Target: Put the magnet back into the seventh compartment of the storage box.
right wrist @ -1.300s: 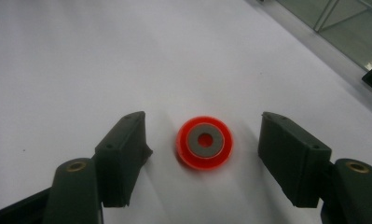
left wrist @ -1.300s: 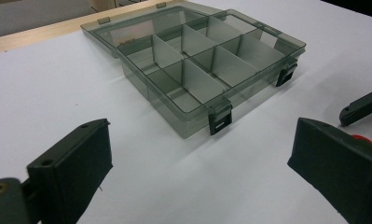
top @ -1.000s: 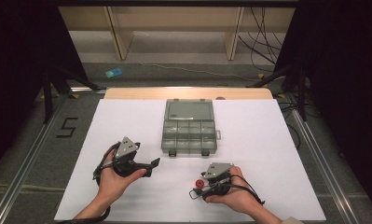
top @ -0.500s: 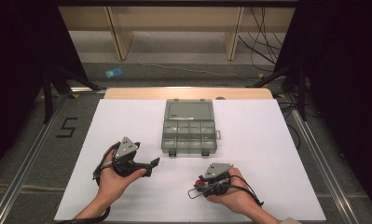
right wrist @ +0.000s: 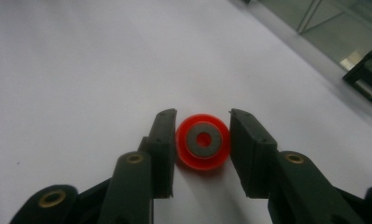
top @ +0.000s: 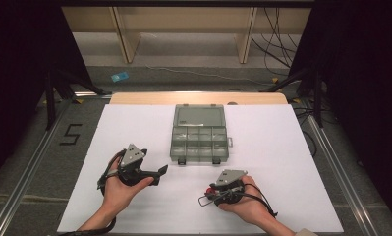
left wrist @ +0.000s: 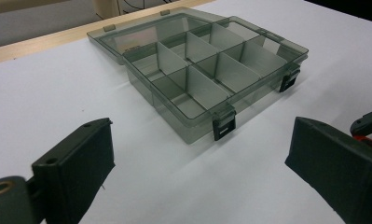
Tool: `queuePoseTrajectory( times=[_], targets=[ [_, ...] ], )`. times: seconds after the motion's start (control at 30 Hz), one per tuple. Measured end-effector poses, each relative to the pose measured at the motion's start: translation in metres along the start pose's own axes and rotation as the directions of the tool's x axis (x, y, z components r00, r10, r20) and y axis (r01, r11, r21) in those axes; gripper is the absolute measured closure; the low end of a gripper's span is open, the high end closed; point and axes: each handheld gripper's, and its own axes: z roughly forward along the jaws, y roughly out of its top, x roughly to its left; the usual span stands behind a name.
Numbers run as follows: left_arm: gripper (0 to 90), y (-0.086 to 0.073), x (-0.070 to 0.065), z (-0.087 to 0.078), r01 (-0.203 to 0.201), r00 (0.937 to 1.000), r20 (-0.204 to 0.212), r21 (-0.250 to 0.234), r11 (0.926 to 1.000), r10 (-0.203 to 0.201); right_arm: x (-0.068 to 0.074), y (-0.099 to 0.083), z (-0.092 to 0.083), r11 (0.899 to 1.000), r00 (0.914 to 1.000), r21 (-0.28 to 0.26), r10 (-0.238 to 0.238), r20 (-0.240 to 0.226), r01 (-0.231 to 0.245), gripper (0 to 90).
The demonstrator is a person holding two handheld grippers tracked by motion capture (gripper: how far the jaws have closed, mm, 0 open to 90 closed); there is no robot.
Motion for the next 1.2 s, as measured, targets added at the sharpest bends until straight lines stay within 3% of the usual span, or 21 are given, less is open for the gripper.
queuePoseTrajectory(
  times=[0.07, 0.1, 0.63, 0.9, 1.2],
  targets=[
    [6.4, 0.0, -0.001, 0.0, 0.009, 1.0, -0.002, -0.003, 1.0, -0.009, -0.001, 0.001, -0.001, 1.0, 0.9999, -0.027, 0.013, 0.005, -0.012, 63.2],
    [6.4, 0.0, -0.001, -0.001, 0.009, 1.0, -0.002, -0.005, 0.9999, -0.009, -0.002, 0.002, -0.004, 1.0, 0.9997, -0.009, 0.021, -0.008, -0.022, 63.2],
    [6.4, 0.001, -0.001, -0.001, 0.004, 1.0, -0.002, -0.012, 0.9999, -0.004, -0.008, 0.011, -0.012, 0.997, 0.9992, -0.07, 0.035, 0.02, -0.034, 63.3],
    [6.4, 0.001, -0.001, -0.001, -0.004, 1.0, -0.002, -0.015, 0.9999, 0.004, -0.011, 0.016, -0.015, 0.994, 0.9975, -0.09, 0.066, 0.026, -0.064, 63.3],
    [6.4, 0.001, -0.001, 0.0, -0.005, 1.0, -0.004, -0.012, 0.9999, 0.005, -0.018, 0.022, -0.019, 0.992, 0.9969, -0.118, 0.061, 0.05, -0.055, 63.3]
  ],
)
